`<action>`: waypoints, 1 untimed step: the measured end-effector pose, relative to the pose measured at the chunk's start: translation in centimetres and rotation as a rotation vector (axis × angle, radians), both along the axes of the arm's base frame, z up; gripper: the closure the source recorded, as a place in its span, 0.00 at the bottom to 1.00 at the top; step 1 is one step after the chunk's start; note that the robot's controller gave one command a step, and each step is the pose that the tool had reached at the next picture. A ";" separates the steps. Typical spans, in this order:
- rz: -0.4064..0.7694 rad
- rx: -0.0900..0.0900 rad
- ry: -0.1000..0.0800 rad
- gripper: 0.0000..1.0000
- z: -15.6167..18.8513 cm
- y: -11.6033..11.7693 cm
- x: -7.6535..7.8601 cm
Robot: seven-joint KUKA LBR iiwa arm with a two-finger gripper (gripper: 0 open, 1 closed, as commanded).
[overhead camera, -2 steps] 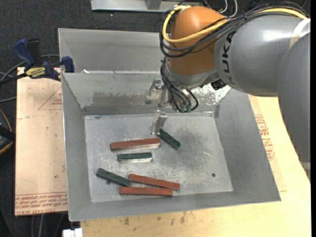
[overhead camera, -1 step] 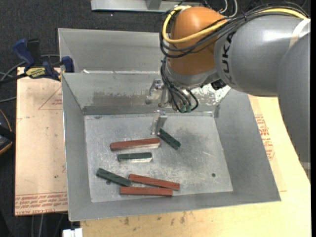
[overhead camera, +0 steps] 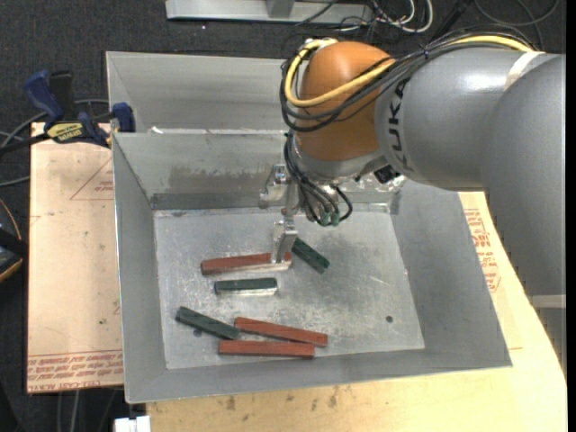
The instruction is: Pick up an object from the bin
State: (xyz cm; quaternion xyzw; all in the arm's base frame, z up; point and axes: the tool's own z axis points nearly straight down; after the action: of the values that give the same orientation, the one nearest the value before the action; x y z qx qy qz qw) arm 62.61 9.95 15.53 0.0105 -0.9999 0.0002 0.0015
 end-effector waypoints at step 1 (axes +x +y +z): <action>-0.011 0.005 -0.012 1.00 -7.6 1.5 -3.1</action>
Offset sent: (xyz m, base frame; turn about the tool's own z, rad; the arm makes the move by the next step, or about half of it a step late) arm 0.0000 0.0000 0.0000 0.0000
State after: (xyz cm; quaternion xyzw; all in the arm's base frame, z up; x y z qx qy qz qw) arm 59.50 11.49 7.89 0.0049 -1.0000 -0.0021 -0.0047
